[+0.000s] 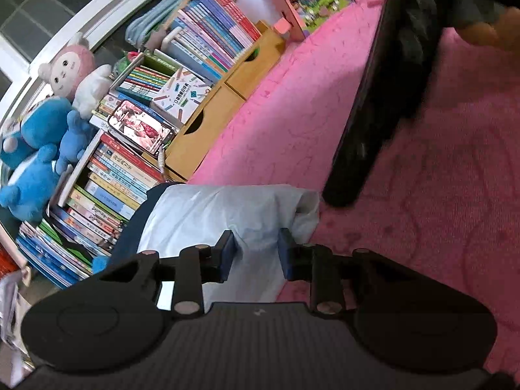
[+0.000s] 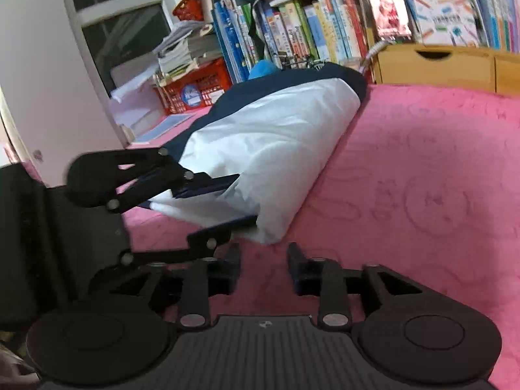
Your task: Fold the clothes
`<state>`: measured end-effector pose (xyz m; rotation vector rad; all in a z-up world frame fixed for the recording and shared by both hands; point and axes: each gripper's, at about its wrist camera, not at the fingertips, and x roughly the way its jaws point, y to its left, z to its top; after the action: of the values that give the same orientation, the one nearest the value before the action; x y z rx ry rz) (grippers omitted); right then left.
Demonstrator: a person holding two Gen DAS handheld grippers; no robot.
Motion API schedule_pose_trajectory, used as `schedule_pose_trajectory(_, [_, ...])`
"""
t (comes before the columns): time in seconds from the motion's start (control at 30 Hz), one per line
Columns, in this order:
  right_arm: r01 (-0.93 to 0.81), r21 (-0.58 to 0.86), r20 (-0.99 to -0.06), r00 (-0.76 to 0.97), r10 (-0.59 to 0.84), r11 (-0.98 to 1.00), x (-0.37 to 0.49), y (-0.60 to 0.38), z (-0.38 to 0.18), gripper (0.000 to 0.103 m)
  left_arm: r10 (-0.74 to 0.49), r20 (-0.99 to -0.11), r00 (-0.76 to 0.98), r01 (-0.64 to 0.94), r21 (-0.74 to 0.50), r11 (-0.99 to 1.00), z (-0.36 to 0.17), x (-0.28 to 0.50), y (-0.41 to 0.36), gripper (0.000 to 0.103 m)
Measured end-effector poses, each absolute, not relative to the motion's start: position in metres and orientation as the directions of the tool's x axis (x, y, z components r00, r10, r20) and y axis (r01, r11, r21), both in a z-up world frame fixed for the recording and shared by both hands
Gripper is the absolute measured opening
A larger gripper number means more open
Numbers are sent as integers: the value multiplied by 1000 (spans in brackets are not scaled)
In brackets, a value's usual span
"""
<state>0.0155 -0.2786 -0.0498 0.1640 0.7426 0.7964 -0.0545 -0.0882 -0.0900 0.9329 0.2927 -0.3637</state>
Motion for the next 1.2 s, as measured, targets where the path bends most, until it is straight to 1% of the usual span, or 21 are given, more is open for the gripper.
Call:
schedule_pose_trajectory(0.03, [-584,423,-541,451,710,693,16,-284,-50,48,-188,-390,901,425,716,554,-91,-55,-86,26])
schedule_pose_trajectory(0.1, [-508,502,-522,467,713,700,31,-298,-49,56,-198,-386,901,427,708,563,-92,-57,-84,25])
schedule_pose_trajectory(0.2, [-423,581,-526,457,717,695,66,-296,-50,60,-215,-361,908,419,749,514,-93,-60,-86,26])
schedule_pose_trajectory(0.23, [-395,604,-528,452,719,692,79,-295,-51,61,-228,-345,911,413,776,477,-94,-62,-88,30])
schedule_pose_trajectory(0.3, [-337,648,-531,442,723,683,103,-292,-52,62,-244,-287,926,364,851,378,-95,-67,-94,46])
schedule_pose_trajectory(0.37, [-321,650,-554,420,719,689,125,-280,-53,62,-258,-272,927,357,851,386,-89,-63,-96,78])
schedule_pose_trajectory(0.4, [-318,651,-557,417,718,689,134,-274,-52,62,-265,-264,928,353,850,391,-86,-61,-98,83])
schedule_pose_trajectory(0.43, [-318,653,-559,411,720,688,139,-270,-52,63,-271,-256,928,350,849,395,-83,-59,-99,83])
schedule_pose_trajectory(0.47, [-318,656,-561,402,724,685,143,-266,-52,63,-290,-287,913,388,829,403,-82,-56,-98,72])
schedule_pose_trajectory(0.5, [-319,659,-562,392,728,681,145,-263,-53,63,-319,-341,884,453,794,406,-81,-53,-97,61])
schedule_pose_trajectory(0.53, [-320,662,-564,383,732,678,147,-260,-53,63,-351,-413,840,535,738,412,-81,-49,-94,37])
schedule_pose_trajectory(0.57, [-323,656,-570,380,729,682,148,-257,-53,62,-379,-431,819,570,693,442,-82,-48,-90,34])
schedule_pose_trajectory(0.6, [-327,647,-578,378,723,688,149,-254,-53,57,-391,-426,816,574,681,455,-83,-48,-88,33])
schedule_pose_trajectory(0.63, [-330,639,-586,376,718,695,149,-251,-52,47,-403,-421,813,578,669,467,-84,-47,-86,31])
schedule_pose_trajectory(0.7, [-349,621,-606,353,712,702,153,-241,-51,37,-415,-445,793,607,629,486,-80,-43,-84,30])
schedule_pose_trajectory(0.83, [-346,599,-628,357,691,723,178,-226,-47,36,-440,-483,757,653,558,512,-74,-36,-80,27])
schedule_pose_trajectory(0.9, [-322,608,-627,366,688,726,198,-221,-47,36,-436,-476,764,645,571,507,-75,-39,-81,27])
schedule_pose_trajectory(1.0, [-300,606,-621,400,674,737,232,-212,-47,34,-409,-432,804,590,666,456,-86,-51,-89,24])
schedule_pose_trajectory(1.03, [-298,600,-619,416,667,743,244,-208,-47,33,-401,-414,817,568,700,433,-91,-56,-92,19])
schedule_pose_trajectory(1.13, [-308,570,-608,464,644,761,281,-196,-51,33,-404,-423,811,577,692,434,-90,-53,-92,19])
schedule_pose_trajectory(1.2, [-265,590,-620,456,638,763,302,-193,-55,33,-401,-420,814,573,696,432,-91,-52,-93,19])
